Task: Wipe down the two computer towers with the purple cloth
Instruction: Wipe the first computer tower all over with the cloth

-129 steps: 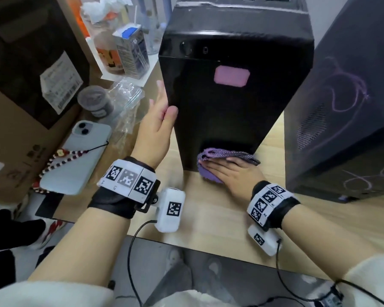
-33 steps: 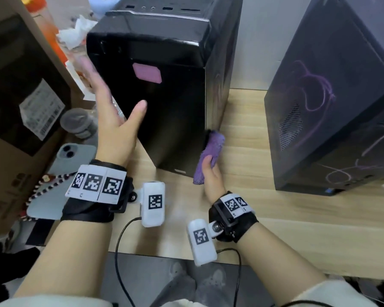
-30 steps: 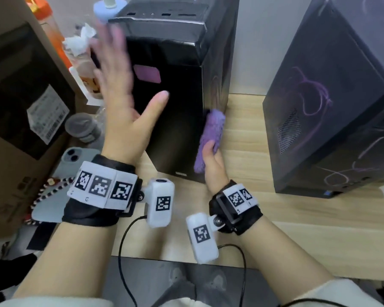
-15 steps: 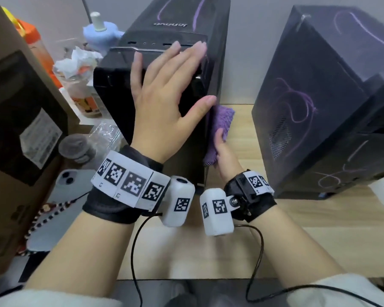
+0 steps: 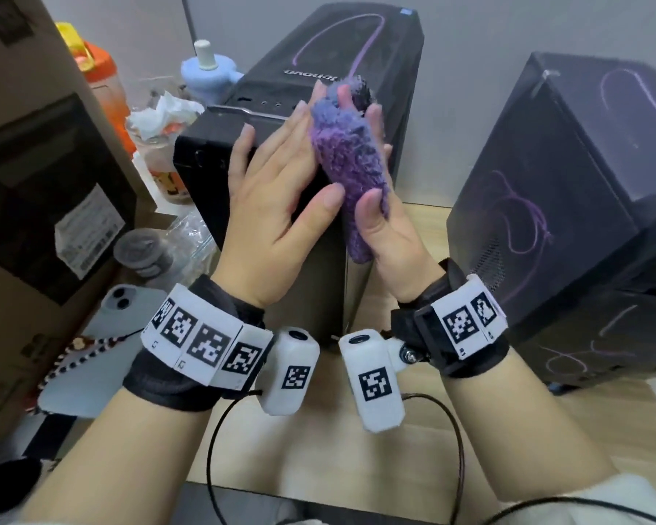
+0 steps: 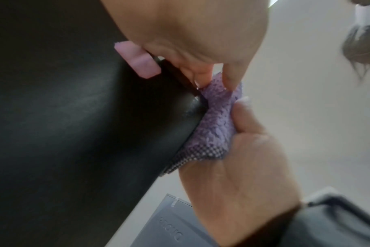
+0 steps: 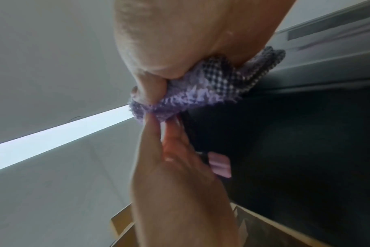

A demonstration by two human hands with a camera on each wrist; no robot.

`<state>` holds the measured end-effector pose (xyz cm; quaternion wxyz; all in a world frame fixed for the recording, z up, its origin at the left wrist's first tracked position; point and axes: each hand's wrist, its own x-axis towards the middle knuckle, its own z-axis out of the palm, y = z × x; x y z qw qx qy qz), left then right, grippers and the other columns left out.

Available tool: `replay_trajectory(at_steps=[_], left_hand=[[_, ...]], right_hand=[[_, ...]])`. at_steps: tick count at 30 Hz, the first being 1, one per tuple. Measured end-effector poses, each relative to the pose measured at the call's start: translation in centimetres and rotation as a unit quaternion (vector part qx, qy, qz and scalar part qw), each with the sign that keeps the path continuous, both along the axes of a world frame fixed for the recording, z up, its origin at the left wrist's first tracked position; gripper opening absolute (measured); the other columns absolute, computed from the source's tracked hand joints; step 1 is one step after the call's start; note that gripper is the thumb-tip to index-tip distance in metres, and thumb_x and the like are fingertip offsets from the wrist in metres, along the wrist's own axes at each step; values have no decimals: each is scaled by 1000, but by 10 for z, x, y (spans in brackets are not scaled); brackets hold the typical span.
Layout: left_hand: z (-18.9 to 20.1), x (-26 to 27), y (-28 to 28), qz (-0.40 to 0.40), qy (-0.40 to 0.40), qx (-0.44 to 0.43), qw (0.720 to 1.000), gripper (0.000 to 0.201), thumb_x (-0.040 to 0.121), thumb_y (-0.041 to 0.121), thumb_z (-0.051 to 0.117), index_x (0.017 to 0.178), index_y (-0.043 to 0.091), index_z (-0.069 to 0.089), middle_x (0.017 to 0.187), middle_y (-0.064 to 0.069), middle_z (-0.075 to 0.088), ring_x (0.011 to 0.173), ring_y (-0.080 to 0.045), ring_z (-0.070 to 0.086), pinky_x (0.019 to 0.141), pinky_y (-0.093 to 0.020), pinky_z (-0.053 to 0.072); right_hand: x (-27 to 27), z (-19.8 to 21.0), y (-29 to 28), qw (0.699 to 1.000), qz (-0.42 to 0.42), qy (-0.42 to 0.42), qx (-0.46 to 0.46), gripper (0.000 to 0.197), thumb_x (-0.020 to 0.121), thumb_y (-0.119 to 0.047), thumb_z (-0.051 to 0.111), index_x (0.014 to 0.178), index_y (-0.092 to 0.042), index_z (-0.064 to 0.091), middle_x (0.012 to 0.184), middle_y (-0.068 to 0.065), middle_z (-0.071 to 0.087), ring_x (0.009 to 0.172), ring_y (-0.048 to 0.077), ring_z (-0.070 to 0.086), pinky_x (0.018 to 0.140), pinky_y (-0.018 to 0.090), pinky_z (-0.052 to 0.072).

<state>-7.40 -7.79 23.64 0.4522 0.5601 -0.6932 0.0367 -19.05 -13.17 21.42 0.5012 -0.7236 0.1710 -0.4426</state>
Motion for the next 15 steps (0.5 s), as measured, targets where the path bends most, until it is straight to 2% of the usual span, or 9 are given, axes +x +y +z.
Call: replay_trajectory(at_steps=[2, 4, 5, 8, 10, 11, 13, 14, 15], left_hand=[[0, -1, 2, 11, -22, 12, 1000, 69, 92, 55, 30, 146, 13, 29, 152, -5, 37, 140, -9, 31, 114, -25, 3], [1, -1, 3, 22, -39, 15, 999, 70, 89, 51, 34, 148, 16, 20, 152, -1, 37, 136, -5, 33, 112, -24, 5], [1, -2, 3, 27, -43, 13, 999, 70, 89, 51, 35, 148, 17, 21, 150, 1, 40, 135, -3, 34, 111, -25, 6], [0, -2, 1, 41, -48, 3, 998, 67, 86, 54, 43, 144, 22, 33, 145, 10, 45, 132, -1, 36, 112, -31, 9], [-3, -5, -2, 55, -49, -14, 997, 60, 84, 54, 51, 136, 25, 46, 138, 16, 47, 131, -4, 38, 112, -36, 10], [-4, -9, -4, 65, -47, -25, 996, 56, 82, 53, 55, 131, 26, 52, 135, 17, 48, 130, -6, 40, 113, -37, 10], [-7, -15, -8, 84, -36, -44, 995, 49, 78, 48, 64, 122, 26, 58, 129, 18, 49, 127, -8, 42, 113, -35, 10], [-8, -17, -10, 90, -27, -51, 994, 47, 76, 44, 68, 118, 26, 60, 127, 19, 49, 125, -8, 42, 113, -35, 10], [-8, -19, -11, 95, -16, -55, 994, 45, 74, 39, 70, 115, 25, 60, 125, 19, 49, 123, -8, 43, 112, -36, 10]], right_hand=[[-2, -4, -20, 998, -5, -4, 64, 112, 69, -81, 39, 147, -5, 11, 157, 16, 12, 147, 26, 8, 121, 50, 6], [-4, -14, -31, 984, -38, 14, 171, 127, 55, -90, 43, 148, -9, 13, 156, 9, 21, 144, 19, 20, 121, 40, 14], [-4, -23, -38, 972, -54, 32, 225, 124, 56, -89, 44, 147, -9, 18, 154, 8, 27, 142, 18, 27, 120, 36, 18], [-7, -65, -47, 926, -95, 102, 350, 79, 89, -62, 30, 146, -7, 23, 150, 10, 34, 139, 21, 33, 120, 39, 21], [-10, -99, -40, 898, -109, 127, 408, 71, 92, -58, 29, 145, -10, 27, 149, 9, 35, 139, 22, 33, 119, 40, 23], [-12, -116, -37, 879, -117, 126, 445, 74, 89, -63, 34, 143, -12, 32, 148, 9, 37, 138, 23, 35, 118, 41, 25], [-12, -147, -26, 847, -104, 140, 501, 101, 62, -85, 48, 137, -17, 43, 144, 7, 45, 132, 25, 44, 114, 47, 32], [-15, -163, -24, 851, -92, 144, 496, 114, 47, -92, 51, 135, -19, 45, 141, 6, 49, 130, 25, 47, 112, 49, 34], [-17, -172, -24, 861, -93, 132, 482, 119, 39, -94, 52, 134, -21, 46, 139, 5, 51, 129, 25, 49, 111, 50, 35]])
